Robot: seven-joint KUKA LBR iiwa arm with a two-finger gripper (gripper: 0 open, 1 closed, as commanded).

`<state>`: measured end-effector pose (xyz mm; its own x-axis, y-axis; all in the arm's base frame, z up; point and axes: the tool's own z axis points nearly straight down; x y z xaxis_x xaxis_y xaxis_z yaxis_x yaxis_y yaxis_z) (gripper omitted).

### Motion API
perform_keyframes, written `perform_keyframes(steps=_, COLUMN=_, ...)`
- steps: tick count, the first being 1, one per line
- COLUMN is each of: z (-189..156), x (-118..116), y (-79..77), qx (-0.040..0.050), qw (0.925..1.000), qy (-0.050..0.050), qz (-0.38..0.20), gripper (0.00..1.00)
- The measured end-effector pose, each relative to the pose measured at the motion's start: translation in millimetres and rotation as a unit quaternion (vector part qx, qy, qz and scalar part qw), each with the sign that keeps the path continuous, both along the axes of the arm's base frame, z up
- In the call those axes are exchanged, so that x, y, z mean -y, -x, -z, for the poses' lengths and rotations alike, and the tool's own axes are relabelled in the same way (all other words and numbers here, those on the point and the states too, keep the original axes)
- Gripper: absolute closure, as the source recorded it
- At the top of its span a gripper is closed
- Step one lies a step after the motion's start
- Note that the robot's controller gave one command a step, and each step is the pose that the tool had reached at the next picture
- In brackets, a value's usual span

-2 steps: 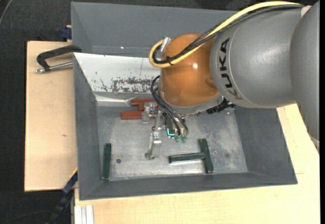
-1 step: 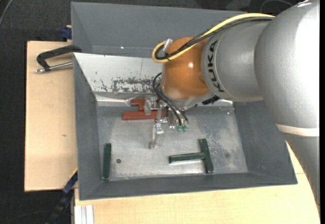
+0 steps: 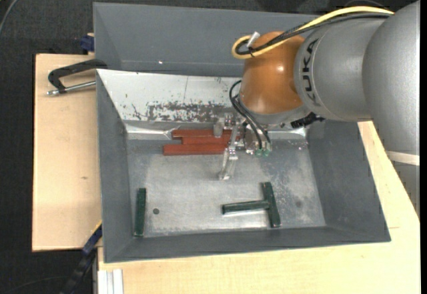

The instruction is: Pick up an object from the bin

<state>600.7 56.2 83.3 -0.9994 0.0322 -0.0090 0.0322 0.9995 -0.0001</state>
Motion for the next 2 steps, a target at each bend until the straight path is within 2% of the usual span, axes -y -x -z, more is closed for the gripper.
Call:
perform_keyframes(steps=1, z=11.0, x=-24.5, y=-0.1, qx=-0.0005, qw=0.9953, qy=0.000, qz=-0.097, gripper=0.00)
perform_keyframes(steps=2, z=3.1, x=-25.4, y=-7.6, qx=0.0136, qw=0.9953, qy=-0.002, qz=-0.096, gripper=1.00)
